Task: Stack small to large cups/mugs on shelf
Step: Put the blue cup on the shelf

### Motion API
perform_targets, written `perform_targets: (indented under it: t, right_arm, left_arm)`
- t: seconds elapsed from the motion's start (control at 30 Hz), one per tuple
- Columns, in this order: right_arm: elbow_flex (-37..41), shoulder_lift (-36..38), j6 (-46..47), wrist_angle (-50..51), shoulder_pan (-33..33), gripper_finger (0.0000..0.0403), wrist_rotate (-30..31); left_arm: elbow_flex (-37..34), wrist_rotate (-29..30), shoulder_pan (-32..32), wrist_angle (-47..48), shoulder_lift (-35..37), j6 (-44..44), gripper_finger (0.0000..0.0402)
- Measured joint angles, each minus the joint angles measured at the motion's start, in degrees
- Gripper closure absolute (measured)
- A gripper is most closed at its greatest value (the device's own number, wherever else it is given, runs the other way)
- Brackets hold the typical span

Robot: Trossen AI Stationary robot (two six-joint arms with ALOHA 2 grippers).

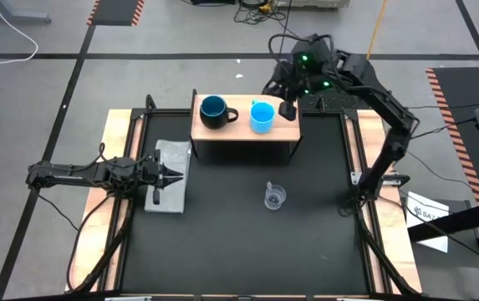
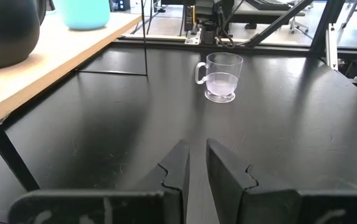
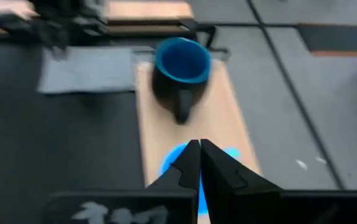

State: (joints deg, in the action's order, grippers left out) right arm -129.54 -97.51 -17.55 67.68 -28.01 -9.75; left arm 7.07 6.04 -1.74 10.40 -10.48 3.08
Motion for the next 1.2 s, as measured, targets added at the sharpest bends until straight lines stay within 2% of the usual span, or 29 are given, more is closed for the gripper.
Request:
perform_targets:
  t: [0.1,0.2,0.27,0.43,0.53,0.8,1.0,1.2]
  right_arm:
    - [7.9,4.0,1.3,-5.2,0.0,0.0402,-6.1]
    - [19.2,9.6,1.8,-13.1,0.0,0.0402,-11.9]
    - [27.0,13.5,1.9,-18.6,0.0,0.0403,-12.7]
    - [41.8,22.9,3.3,-28.4,0.0,0.0403,-12.7]
    - [49.0,28.4,3.4,-31.5,0.0,0.0403,-9.5]
    - [67.9,44.7,8.8,-42.5,0.4,0.0403,-9.2]
    - [80.3,54.5,13.8,-48.9,2.6,0.0403,-8.1]
    - [90.2,61.1,15.3,-50.1,3.8,0.0403,-4.3]
  left_arm:
    - [0.0,0.0,0.0,-0.5,0.0,0.0,0.0346]
    - [0.0,0.0,0.0,-0.8,0.0,0.0,0.0346]
    - [0.0,0.0,0.0,-0.9,0.0,0.1,0.0346]
    - [0.0,0.0,0.0,-0.9,0.0,0.1,0.0346]
    - [0.0,0.0,0.0,-0.9,0.0,0.2,0.0346]
    - [0.0,0.0,0.0,-1.1,0.0,0.4,0.0346]
    - [0.0,0.0,0.0,-1.5,0.0,-0.9,0.0346]
    - [0.0,0.4,0.0,-3.4,0.0,-1.3,0.0346]
